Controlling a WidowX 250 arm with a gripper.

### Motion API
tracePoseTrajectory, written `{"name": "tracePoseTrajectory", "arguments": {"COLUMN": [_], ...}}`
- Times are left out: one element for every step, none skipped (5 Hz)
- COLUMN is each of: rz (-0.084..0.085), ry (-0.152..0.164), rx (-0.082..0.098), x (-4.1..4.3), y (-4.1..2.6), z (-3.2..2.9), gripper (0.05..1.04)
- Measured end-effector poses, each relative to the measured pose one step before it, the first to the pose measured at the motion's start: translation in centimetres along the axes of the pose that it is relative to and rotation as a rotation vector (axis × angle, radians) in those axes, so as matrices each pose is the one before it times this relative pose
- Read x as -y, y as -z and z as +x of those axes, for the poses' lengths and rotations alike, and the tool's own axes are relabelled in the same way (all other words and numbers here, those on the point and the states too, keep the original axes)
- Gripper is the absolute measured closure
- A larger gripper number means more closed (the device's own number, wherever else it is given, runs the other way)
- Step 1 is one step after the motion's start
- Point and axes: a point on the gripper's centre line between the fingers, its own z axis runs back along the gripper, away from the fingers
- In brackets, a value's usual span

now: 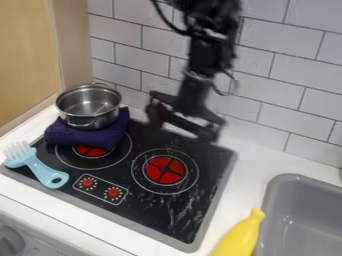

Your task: Takes the aluminium pot from the left burner and places it to the right burner

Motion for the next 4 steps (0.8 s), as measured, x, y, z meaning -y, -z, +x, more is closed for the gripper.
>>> {"name": "tracePoseTrajectory", "arguments": {"rz": [-0.0232, -0.0325, -0.0372, -0.0142], "ry": [-0.0531, -0.0699, -0.0402, 0.018], "rx": [-0.0129, 0.0117, 0.0261, 0.0496], "x": [-3.29, -3.641, -2.311, -0.533], "y": [-0.266, -0.424, -0.509, -0.118], "z": [-0.15, 0.361, 0.797, 1.556], "gripper": [0.085, 0.085, 0.085, 0.085]}}
